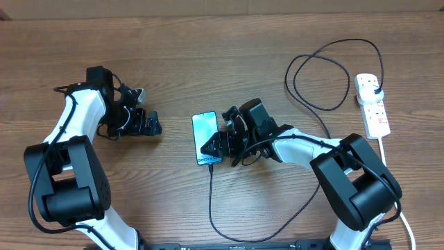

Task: Plug charger to phone and switch on socket
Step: 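Release the phone on the table and lift the right gripper away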

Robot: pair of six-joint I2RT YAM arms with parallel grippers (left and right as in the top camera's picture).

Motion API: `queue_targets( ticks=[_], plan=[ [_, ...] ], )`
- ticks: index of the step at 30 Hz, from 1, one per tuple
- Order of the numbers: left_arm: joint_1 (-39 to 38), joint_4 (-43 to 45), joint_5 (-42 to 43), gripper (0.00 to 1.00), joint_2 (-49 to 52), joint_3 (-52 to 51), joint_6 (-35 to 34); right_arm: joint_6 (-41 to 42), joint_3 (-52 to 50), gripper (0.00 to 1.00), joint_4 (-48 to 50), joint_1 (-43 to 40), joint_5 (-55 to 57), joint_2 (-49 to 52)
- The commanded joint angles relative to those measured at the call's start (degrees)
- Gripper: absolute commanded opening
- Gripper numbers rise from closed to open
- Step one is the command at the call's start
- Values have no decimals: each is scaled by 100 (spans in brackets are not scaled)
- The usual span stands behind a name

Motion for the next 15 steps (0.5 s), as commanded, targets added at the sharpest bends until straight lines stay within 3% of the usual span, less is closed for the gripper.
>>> queue_targets(
  ticks=[1,11,15],
  plan=[
    [-48,7,-15,100,-46,24,-39,-31,-195,79,-203,-28,966,286],
    [-48,7,-15,100,-46,24,-39,251,-164,82,-409,-28,1248,275],
    [-48,9,-15,100,-46,24,-39,249,79,82,-935,-33,1390,245]
  ],
)
